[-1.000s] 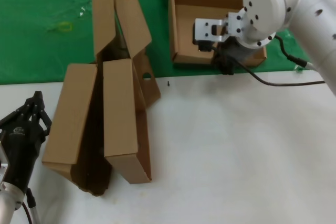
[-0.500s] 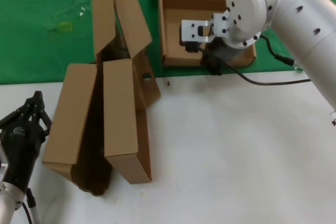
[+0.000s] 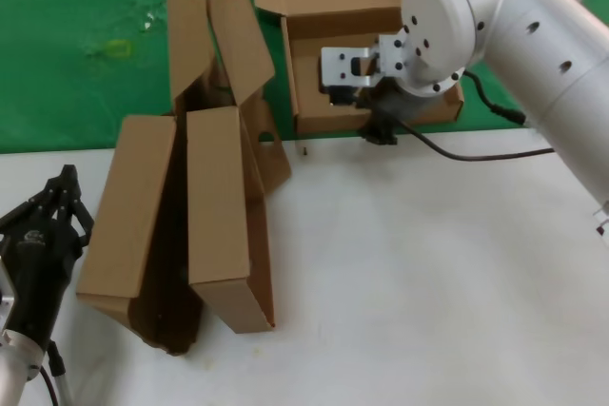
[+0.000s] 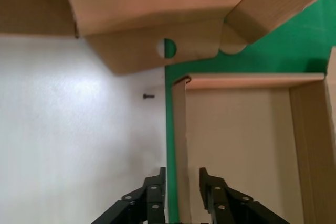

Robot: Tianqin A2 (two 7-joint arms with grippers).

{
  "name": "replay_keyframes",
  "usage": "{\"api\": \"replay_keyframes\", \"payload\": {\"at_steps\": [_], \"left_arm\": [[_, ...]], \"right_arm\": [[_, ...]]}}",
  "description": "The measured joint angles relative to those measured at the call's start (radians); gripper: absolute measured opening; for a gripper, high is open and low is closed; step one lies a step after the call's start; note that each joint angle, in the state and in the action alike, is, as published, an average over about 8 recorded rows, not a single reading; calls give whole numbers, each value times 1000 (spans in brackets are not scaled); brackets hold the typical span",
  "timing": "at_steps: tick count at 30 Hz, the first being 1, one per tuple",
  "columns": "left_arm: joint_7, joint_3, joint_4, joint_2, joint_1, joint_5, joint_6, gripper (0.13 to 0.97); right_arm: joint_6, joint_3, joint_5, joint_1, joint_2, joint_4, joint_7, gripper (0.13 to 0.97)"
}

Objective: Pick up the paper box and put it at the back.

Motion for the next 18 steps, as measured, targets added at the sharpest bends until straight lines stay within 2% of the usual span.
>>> {"api": "replay_keyframes", "payload": {"at_steps": [5,9,17,18], "left_arm": [[0,0,0,0,0,0,0,143],[0,0,0,0,0,0,0,143],[0,0,0,0,0,0,0,143],[0,0,0,0,0,0,0,143]], "right_arm": [[8,3,4,12,3,15,0,292],[-20,6,2,29,27,78,1,340],[-112,53,19,35,134,390,12,542],[-123,64,27,32,151,436,12,542]]}}
